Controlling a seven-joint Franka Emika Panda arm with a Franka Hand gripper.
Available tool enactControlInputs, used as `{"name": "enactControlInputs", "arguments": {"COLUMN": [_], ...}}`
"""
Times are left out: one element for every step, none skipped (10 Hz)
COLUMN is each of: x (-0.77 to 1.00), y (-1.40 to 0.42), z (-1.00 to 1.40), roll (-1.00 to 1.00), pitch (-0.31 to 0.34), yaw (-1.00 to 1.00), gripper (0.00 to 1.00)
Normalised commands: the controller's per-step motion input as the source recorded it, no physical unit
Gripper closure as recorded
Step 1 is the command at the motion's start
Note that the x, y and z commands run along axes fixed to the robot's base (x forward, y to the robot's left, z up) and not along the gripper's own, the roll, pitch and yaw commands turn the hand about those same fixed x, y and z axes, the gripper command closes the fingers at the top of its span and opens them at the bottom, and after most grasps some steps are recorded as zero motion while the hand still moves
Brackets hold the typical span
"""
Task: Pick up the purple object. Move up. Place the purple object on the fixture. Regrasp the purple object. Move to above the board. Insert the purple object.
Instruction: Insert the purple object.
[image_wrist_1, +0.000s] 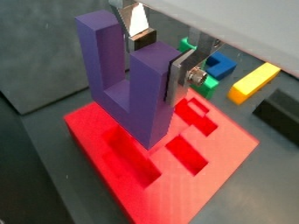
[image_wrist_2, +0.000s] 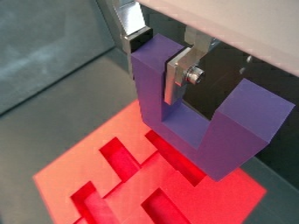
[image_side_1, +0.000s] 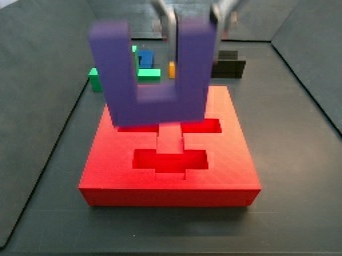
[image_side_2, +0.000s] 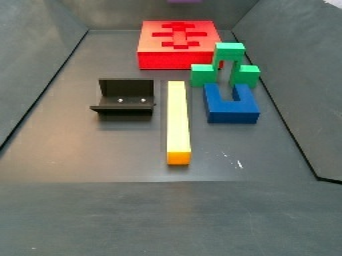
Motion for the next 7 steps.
{"name": "enactControlInputs", "arguments": {"x": [0.47, 0.38, 0.16, 0.02, 0.0, 0.0, 0.0], "y": [-0.17, 0.0, -0.03, -0.05, -0.04, -0.02, -0.03], "z": [-0.65, -0.45, -0.5, -0.41, -0.33, -0.34, -0.37], "roll": [0.24, 0.23, 0.15, 0.08, 0.0, -0.03, -0.06], "pitch": [0.177, 0.294, 0.246, 0.16, 0.081, 0.027, 0.029], "yaw": [0.0, -0.21, -0.19, -0.11, -0.09, -0.09, -0.13], "gripper": [1.0, 1.0, 1.0, 1.0, 1.0, 1.0, 1.0]}}
